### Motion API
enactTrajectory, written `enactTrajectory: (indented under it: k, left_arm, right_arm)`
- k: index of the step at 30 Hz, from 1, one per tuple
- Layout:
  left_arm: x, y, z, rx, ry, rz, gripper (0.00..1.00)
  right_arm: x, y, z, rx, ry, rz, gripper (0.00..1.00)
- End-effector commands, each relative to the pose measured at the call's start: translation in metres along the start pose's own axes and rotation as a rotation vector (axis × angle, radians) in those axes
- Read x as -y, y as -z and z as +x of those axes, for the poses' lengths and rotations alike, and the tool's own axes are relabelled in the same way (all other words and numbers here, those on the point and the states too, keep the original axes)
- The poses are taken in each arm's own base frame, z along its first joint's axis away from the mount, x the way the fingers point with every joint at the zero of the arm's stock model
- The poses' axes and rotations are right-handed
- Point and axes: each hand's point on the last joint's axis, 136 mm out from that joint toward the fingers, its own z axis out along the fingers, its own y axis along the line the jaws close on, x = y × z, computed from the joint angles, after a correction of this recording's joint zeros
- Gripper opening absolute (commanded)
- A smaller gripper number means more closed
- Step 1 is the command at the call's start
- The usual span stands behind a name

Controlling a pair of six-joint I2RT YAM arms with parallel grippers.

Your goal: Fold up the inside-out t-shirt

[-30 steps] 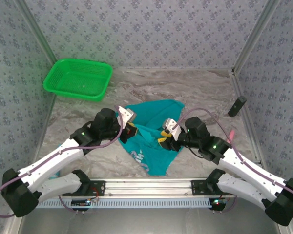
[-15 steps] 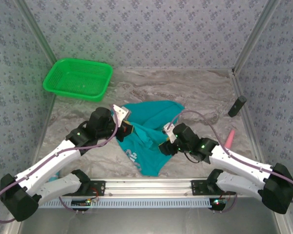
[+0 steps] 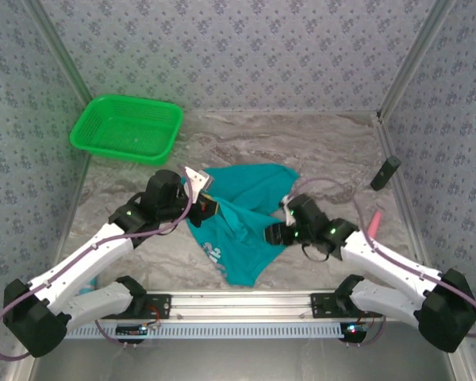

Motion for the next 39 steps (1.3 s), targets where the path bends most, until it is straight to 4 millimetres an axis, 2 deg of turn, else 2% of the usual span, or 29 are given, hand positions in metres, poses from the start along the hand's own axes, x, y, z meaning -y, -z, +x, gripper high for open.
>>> enactTrajectory:
  k: [1, 3, 5, 8, 10, 12, 17, 22, 24, 29, 32, 35, 39]
  left_arm:
    - [0.045, -0.005, 0.023, -0.04, -0.104, 0.252, 0.0]
    - [0.065, -0.01, 0.044, -0.114, -0.16, 0.328, 0.0]
    - [0.087, -0.011, 0.064, -0.188, -0.262, 0.386, 0.0]
    - [0.108, -0.013, 0.088, -0.244, -0.444, 0.432, 0.0]
    - [0.11, -0.016, 0.097, -0.256, -0.485, 0.435, 0.0]
    - [0.107, -0.017, 0.103, -0.255, -0.514, 0.434, 0.0]
    - [0.109, -0.002, 0.115, -0.223, -0.631, 0.486, 0.0]
    - [0.096, 0.004, 0.115, -0.193, -0.684, 0.416, 0.0]
    - [0.091, 0.003, 0.111, -0.184, -0.681, 0.398, 0.0]
    - [0.081, -0.003, 0.101, -0.201, -0.642, 0.386, 0.0]
    - [0.078, -0.006, 0.099, -0.221, -0.637, 0.386, 0.0]
    - [0.077, -0.007, 0.096, -0.235, -0.606, 0.394, 0.0]
    - [0.079, -0.009, 0.095, -0.255, -0.587, 0.428, 0.0]
  right_arm:
    - [0.009, 0.028, -0.055, 0.055, -0.096, 0.027, 0.56]
    - [0.017, 0.032, -0.086, 0.071, -0.082, 0.09, 0.57]
    - [0.02, 0.027, -0.117, 0.098, -0.064, 0.151, 0.57]
    - [0.024, 0.004, -0.145, 0.067, -0.093, 0.205, 0.57]
    - [0.027, -0.017, -0.157, 0.038, -0.111, 0.221, 0.56]
    - [0.033, -0.041, -0.163, 0.003, -0.102, 0.245, 0.56]
    - [0.057, -0.105, -0.175, -0.133, 0.029, 0.26, 0.59]
    - [0.09, -0.143, -0.189, -0.177, 0.025, 0.368, 0.61]
    - [0.094, -0.154, -0.194, -0.173, 0.019, 0.38, 0.61]
    - [0.083, -0.176, -0.202, -0.192, 0.023, 0.341, 0.61]
    - [0.074, -0.175, -0.206, -0.177, -0.026, 0.356, 0.61]
    - [0.061, -0.171, -0.21, -0.149, 0.005, 0.395, 0.59]
    - [0.042, -0.198, -0.207, -0.162, 0.067, 0.31, 0.56]
